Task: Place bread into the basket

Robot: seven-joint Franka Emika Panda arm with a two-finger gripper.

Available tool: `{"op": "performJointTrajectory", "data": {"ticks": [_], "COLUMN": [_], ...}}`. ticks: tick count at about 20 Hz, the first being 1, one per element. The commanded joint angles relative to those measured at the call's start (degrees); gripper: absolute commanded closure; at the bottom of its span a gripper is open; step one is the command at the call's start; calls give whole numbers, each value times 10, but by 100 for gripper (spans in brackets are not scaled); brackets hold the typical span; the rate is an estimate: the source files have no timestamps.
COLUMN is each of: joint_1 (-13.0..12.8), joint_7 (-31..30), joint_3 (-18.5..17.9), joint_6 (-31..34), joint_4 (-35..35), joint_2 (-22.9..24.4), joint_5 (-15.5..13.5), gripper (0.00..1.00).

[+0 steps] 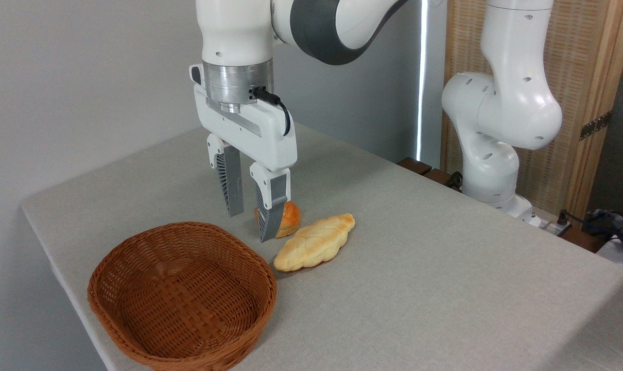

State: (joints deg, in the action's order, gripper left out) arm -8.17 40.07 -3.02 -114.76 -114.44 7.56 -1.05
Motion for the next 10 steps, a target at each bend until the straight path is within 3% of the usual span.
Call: {"op": "performJointTrajectory", "data": {"ticks": [1, 10], "joint_1": [-4, -4], "joint_7": [8, 9], "joint_3": [-8, -18], "joint_6": [6, 6], "joint_4": [7, 7], "joint_2": [-1, 2], "joint_5": [-8, -8], "gripper": [0, 0]}}
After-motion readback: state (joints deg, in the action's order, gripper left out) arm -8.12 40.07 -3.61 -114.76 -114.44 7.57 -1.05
